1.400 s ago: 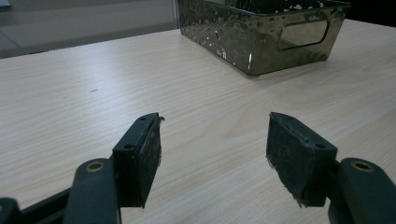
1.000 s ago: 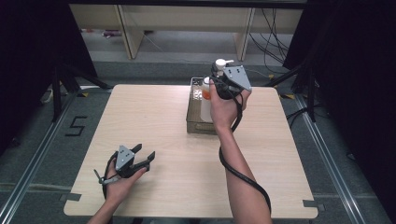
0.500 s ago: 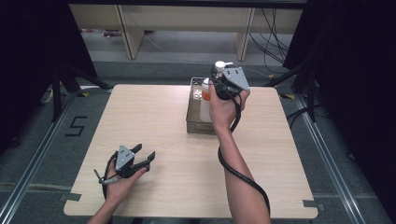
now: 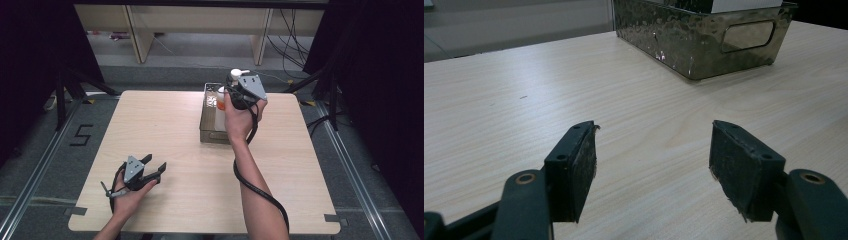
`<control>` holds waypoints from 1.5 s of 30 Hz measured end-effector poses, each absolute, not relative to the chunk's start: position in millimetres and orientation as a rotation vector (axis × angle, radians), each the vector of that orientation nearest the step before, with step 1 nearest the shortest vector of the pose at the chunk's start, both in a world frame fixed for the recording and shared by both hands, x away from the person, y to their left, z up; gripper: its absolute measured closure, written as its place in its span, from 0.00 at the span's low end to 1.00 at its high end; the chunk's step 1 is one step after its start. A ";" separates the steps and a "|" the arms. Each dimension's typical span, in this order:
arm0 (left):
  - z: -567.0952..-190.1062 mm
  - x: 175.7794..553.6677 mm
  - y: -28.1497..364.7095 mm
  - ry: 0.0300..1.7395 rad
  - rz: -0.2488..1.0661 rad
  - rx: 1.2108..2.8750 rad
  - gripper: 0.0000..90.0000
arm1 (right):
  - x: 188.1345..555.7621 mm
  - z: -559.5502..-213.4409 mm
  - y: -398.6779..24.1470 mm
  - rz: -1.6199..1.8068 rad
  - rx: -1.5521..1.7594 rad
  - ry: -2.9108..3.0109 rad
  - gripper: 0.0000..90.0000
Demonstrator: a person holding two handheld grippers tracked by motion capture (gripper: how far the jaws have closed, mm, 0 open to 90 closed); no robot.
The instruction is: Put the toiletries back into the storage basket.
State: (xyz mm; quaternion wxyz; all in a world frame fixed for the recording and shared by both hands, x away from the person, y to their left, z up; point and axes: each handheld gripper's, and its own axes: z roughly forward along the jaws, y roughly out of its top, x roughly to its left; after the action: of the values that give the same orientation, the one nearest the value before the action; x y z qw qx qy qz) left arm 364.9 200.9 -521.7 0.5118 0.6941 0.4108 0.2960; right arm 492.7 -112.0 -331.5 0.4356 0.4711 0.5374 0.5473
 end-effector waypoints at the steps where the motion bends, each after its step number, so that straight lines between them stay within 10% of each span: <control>1: -521.7 364.8 200.9 0.988 0.712 1.670 0.39 | 492.0 -332.6 -112.7 1.356 1.174 1.334 0.67; 45: -521.7 364.5 200.6 0.987 0.710 1.671 0.39 | 489.6 -366.3 -115.4 1.319 1.222 1.394 0.67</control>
State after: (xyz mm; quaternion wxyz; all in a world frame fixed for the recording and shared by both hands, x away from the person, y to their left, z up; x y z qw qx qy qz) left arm 364.5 200.6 -521.7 0.5119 0.6947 0.4102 0.2951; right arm 489.6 -115.4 -366.3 0.4199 0.4874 0.5561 0.5262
